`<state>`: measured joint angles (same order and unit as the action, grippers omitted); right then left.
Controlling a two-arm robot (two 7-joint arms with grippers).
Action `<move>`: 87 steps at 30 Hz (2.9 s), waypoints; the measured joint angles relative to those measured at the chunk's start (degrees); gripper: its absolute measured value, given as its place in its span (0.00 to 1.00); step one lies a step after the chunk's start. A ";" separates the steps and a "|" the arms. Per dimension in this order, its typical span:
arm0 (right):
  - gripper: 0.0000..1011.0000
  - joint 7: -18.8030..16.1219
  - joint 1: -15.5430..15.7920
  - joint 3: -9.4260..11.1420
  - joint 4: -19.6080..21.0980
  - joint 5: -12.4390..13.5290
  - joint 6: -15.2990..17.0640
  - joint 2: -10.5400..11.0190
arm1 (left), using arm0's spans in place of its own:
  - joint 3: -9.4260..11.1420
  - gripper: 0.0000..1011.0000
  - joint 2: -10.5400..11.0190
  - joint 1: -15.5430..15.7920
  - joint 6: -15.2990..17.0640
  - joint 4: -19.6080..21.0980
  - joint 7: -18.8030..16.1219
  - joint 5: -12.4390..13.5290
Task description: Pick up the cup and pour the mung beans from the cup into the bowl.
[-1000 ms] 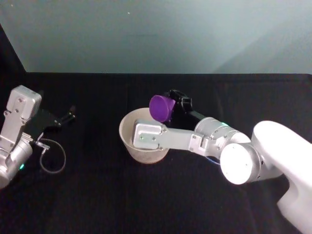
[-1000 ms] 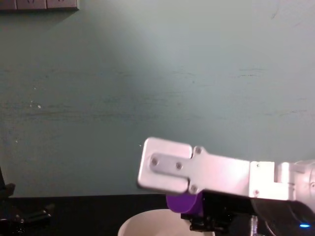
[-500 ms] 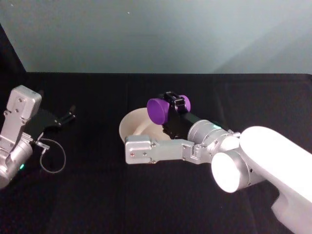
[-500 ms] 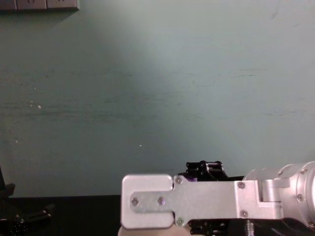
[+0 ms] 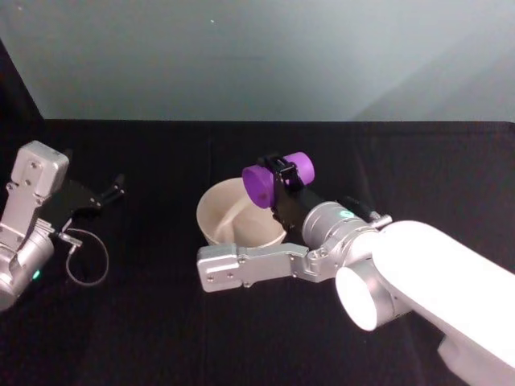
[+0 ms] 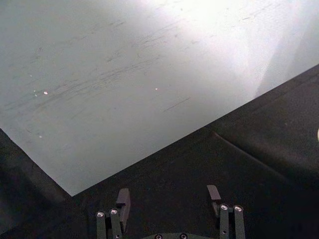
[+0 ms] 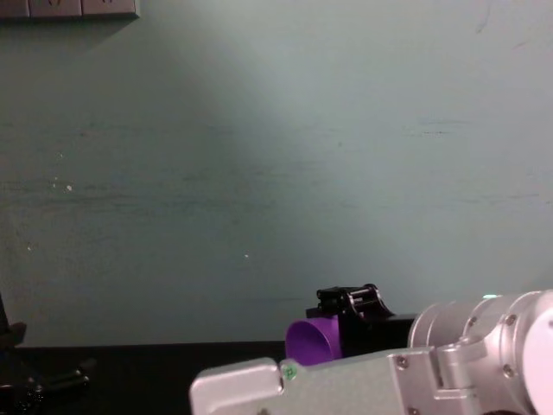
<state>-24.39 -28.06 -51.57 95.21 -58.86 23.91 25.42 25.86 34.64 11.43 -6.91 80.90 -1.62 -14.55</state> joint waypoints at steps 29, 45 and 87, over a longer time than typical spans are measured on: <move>0.71 -3.21 0.66 -0.04 0.05 -7.87 -0.81 -2.29 | 0.00 0.99 0.00 0.00 0.00 0.00 0.00 0.00; 0.71 -4.59 1.42 0.91 0.41 -10.79 -1.65 -3.12 | 0.00 0.99 0.00 0.00 0.00 0.00 0.00 0.00; 0.71 -6.80 4.32 4.66 1.26 -16.42 -5.03 -5.47 | 0.00 0.99 0.00 0.00 0.00 0.00 0.00 0.00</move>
<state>-31.19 -23.74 -46.92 96.47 -75.27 18.88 19.94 25.86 34.65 11.43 -6.91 80.90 -1.62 -14.55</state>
